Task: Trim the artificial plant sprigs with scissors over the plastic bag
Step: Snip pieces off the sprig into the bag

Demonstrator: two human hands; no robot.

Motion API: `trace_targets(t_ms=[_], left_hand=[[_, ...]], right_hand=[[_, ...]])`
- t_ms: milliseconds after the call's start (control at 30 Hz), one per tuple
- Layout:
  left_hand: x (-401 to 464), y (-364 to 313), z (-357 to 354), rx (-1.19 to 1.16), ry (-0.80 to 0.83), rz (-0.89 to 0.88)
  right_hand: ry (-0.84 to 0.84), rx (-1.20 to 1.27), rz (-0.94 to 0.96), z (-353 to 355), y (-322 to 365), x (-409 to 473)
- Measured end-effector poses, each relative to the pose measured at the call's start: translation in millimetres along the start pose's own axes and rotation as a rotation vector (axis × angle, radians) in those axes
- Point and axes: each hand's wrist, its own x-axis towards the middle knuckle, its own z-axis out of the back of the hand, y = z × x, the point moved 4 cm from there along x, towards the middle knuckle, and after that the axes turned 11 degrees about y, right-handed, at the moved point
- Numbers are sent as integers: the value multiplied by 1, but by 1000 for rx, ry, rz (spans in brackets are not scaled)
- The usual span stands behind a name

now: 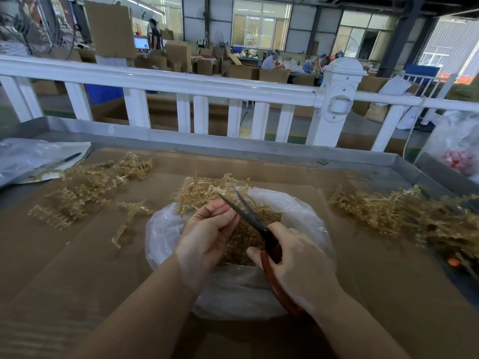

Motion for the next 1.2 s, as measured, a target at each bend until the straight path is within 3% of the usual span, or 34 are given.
trace_targets(t_ms=[1200], left_hand=[[0,10,2,-1,15,65]], right_hand=[[62,111,-19,3,3,5]])
